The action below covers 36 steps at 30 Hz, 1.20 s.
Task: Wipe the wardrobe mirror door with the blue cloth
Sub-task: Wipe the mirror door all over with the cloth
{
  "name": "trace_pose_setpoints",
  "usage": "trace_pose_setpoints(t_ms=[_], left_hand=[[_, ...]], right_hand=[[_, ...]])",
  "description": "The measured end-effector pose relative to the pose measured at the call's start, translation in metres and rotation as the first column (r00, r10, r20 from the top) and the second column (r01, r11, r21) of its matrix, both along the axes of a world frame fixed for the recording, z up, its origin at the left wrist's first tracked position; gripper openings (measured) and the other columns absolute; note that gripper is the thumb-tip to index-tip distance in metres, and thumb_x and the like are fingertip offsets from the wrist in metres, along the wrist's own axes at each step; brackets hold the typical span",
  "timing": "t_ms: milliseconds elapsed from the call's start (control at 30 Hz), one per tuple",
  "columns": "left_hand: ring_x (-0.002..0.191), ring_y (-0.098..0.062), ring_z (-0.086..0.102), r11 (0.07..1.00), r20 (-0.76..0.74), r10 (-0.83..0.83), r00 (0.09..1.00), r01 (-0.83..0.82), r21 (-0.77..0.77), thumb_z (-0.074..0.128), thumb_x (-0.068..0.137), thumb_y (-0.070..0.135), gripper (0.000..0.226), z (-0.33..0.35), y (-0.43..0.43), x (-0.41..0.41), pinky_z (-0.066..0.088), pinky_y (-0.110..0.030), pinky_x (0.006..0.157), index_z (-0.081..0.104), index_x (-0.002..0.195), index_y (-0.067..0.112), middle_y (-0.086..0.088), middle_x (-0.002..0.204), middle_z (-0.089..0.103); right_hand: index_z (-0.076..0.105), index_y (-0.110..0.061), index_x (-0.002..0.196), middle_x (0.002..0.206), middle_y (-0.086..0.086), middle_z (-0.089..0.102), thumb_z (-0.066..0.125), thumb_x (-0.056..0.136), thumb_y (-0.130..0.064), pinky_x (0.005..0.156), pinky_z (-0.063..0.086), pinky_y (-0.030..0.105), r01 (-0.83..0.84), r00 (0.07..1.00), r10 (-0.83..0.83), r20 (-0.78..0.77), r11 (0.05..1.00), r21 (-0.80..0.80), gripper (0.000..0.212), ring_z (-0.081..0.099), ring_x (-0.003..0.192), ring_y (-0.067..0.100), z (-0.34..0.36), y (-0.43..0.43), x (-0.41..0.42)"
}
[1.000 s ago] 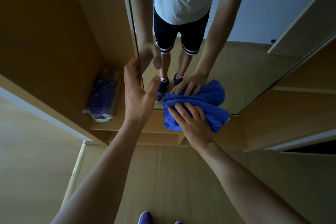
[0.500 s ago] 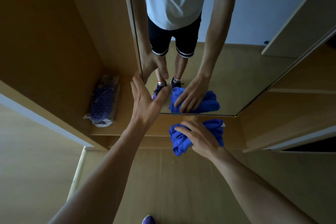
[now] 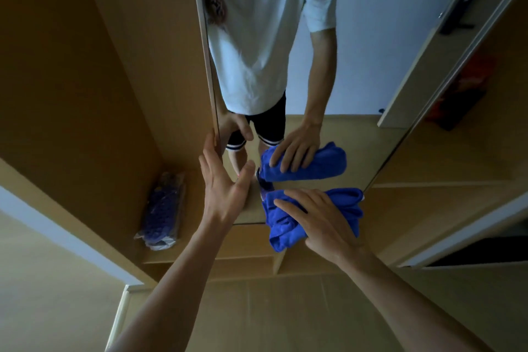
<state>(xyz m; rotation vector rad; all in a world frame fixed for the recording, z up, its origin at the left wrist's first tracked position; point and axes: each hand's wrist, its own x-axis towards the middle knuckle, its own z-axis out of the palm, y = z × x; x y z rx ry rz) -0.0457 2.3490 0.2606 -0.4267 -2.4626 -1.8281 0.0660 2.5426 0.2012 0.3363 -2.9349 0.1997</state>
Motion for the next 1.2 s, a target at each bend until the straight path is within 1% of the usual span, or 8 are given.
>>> trace_pose_setpoints(t_ms=[200,300,433,567,633,733,833,1200], left_hand=[[0.147,-0.012,0.029,0.999,-0.139,-0.029,0.990,0.034,0.035,0.059,0.086,0.048,0.089,0.062,-0.009,0.004,0.032,-0.038,0.117,0.017,0.160,0.024,0.006,0.157,0.033],[0.144,0.002,0.027,0.997,-0.270,-0.057,0.961,0.069,0.035,0.063,0.089,0.031,0.072,0.100,-0.014,0.007,0.031,-0.050,0.120,0.026,0.150,0.033,0.033,0.149,0.034],[0.123,0.024,0.028,0.999,-0.383,-0.030,0.923,0.044,0.029,0.066,0.091,0.004,0.091,0.155,-0.011,0.015,0.032,-0.044,0.112,0.020,0.125,0.074,0.059,0.123,0.032],[0.117,0.005,0.036,0.998,-0.410,-0.019,0.912,0.041,0.044,0.065,0.094,0.005,0.099,0.205,-0.006,0.020,0.034,-0.036,0.101,0.015,0.111,0.089,0.066,0.108,0.029],[0.118,-0.011,0.038,0.998,-0.442,-0.012,0.897,0.037,0.049,0.065,0.097,0.010,0.093,0.223,-0.002,0.019,0.037,-0.039,0.102,0.014,0.122,0.083,0.068,0.104,0.026],[0.128,-0.024,0.040,0.997,-0.439,0.015,0.898,0.018,0.071,0.066,0.098,0.025,0.084,0.243,0.003,0.007,0.041,-0.050,0.109,0.011,0.159,0.039,0.030,0.134,0.033],[0.135,-0.029,0.041,0.997,-0.448,0.069,0.891,-0.045,0.064,0.065,0.096,0.036,0.093,0.274,0.006,-0.001,0.042,-0.053,0.111,-0.001,0.162,0.034,-0.007,0.147,0.030],[0.138,-0.033,0.036,0.968,-0.545,0.249,0.800,-0.228,0.109,0.069,0.089,0.059,0.102,0.363,0.034,-0.011,0.039,-0.060,0.112,-0.002,0.160,0.037,-0.012,0.151,0.031]], right_hand=[[0.049,-0.022,0.144,0.146,0.007,0.051,0.087,0.061,-0.010,0.108,0.042,0.043,-0.004,0.991,0.009,-0.132,0.999,0.038,0.092,0.047,0.131,0.026,0.084,-0.012,0.000],[0.048,-0.021,0.147,0.147,0.008,0.050,0.085,0.059,-0.005,0.109,0.040,0.042,0.030,0.975,-0.015,-0.222,0.998,0.062,0.097,0.046,0.133,0.027,0.129,-0.013,0.004],[0.046,-0.018,0.149,0.148,0.008,0.047,0.073,0.068,0.002,0.109,0.038,0.043,0.070,0.936,-0.019,-0.352,0.989,0.132,0.088,0.045,0.135,0.030,0.191,0.000,0.008],[0.046,-0.016,0.149,0.147,0.011,0.048,0.070,0.072,0.004,0.107,0.040,0.047,0.104,0.884,-0.003,-0.468,0.976,0.190,0.084,0.048,0.133,0.034,0.246,0.009,0.006],[0.047,-0.015,0.148,0.147,0.012,0.049,0.070,0.072,0.003,0.106,0.041,0.048,0.113,0.854,0.012,-0.521,0.972,0.208,0.082,0.049,0.132,0.035,0.271,0.013,0.005],[0.048,-0.015,0.147,0.146,0.011,0.049,0.074,0.067,0.004,0.105,0.041,0.048,0.117,0.812,0.043,-0.583,0.965,0.234,0.086,0.050,0.130,0.035,0.306,0.020,0.003],[0.049,-0.016,0.146,0.145,0.011,0.049,0.073,0.065,0.006,0.106,0.038,0.047,0.119,0.771,0.069,-0.633,0.961,0.249,0.088,0.049,0.129,0.034,0.342,0.030,0.002],[0.051,-0.015,0.145,0.146,0.011,0.050,0.076,0.067,0.003,0.110,0.035,0.048,0.148,0.632,0.180,-0.754,0.926,0.346,0.083,0.045,0.132,0.033,0.450,0.068,-0.011]])
